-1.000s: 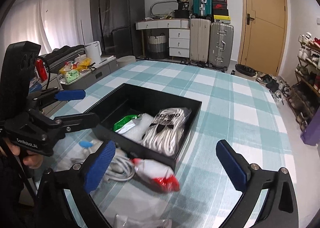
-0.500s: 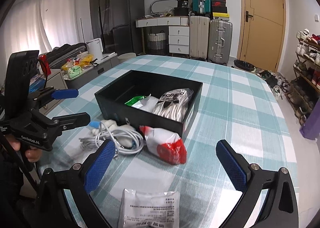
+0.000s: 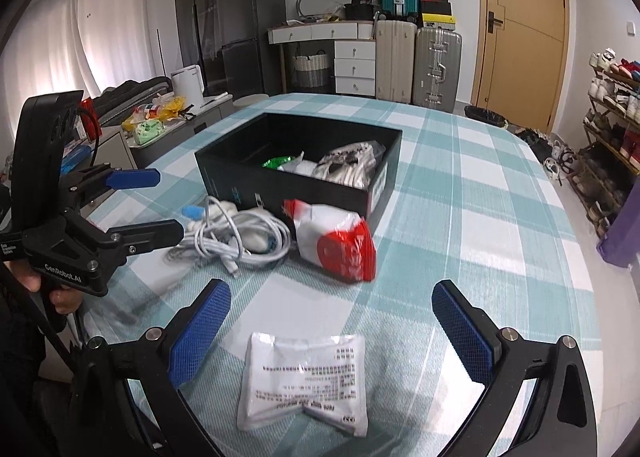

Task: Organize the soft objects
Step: 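Lower the left tool onto the white cable coil while the right tool approaches the white pouch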

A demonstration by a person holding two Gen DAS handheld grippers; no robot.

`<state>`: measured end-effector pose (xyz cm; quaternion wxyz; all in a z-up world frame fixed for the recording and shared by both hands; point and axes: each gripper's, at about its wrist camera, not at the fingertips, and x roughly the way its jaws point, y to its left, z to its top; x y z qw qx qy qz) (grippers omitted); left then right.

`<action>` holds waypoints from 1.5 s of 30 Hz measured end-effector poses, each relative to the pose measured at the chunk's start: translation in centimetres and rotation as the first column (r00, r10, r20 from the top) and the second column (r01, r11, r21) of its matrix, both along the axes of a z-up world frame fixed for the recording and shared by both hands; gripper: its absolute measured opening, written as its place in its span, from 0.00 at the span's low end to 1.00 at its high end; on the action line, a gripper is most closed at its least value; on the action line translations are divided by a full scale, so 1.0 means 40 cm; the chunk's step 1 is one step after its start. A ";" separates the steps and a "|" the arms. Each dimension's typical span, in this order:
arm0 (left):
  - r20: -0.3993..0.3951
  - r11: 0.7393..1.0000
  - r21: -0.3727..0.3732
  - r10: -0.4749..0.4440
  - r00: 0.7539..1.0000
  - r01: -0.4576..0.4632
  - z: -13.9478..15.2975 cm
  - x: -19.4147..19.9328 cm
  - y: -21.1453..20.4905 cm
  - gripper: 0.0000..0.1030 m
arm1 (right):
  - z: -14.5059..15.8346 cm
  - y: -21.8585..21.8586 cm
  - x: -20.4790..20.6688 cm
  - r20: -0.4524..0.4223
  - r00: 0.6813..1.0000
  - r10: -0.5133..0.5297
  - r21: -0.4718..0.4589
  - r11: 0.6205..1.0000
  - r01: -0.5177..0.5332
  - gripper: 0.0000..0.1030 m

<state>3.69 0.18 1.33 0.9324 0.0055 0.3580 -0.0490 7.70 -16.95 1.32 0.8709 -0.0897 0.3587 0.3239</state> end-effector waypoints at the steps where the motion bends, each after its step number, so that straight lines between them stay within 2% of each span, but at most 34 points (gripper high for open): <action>1: -0.004 1.000 0.000 0.001 1.000 -0.001 -0.002 0.001 -0.001 1.00 | -0.003 -0.003 -0.003 -0.005 1.000 -0.001 -0.001 1.000 0.001 0.99; 13: -0.043 1.000 0.012 -0.009 0.999 0.010 -0.024 0.008 -0.015 1.00 | -0.052 -0.008 -0.034 -0.057 0.998 0.024 -0.048 0.998 -0.027 0.99; 21: -0.080 1.000 0.011 -0.010 0.997 0.011 -0.040 0.015 -0.018 1.00 | -0.091 0.011 -0.048 -0.113 0.992 0.047 -0.115 0.992 -0.060 0.99; 24: -0.085 1.000 0.005 -0.007 0.996 0.007 -0.043 0.017 -0.014 1.00 | -0.097 0.009 -0.052 -0.119 0.992 0.049 -0.115 0.991 -0.063 0.99; 31: -0.068 0.997 -0.035 -0.069 0.995 0.067 -0.032 0.008 -0.017 0.97 | -0.093 0.000 -0.058 -0.113 0.992 0.063 -0.096 0.993 -0.074 0.99; 37: -0.050 0.991 -0.048 -0.128 0.991 0.126 -0.026 -0.003 -0.035 0.73 | -0.096 -0.007 -0.057 -0.113 0.991 0.067 -0.080 0.994 -0.077 0.99; 39: -0.047 0.987 -0.050 -0.152 0.987 0.150 -0.024 -0.008 -0.044 0.61 | -0.096 -0.009 -0.057 -0.113 0.991 0.066 -0.077 0.994 -0.075 0.99; 41: -0.062 0.984 -0.051 -0.176 0.982 0.173 -0.028 -0.007 -0.054 0.58 | -0.096 -0.011 -0.055 -0.113 0.991 0.066 -0.074 0.995 -0.074 0.99; 45: -0.079 0.984 -0.037 -0.177 0.981 0.175 -0.035 -0.003 -0.064 0.58 | -0.100 -0.013 -0.058 -0.119 0.990 0.071 -0.064 0.995 -0.079 0.99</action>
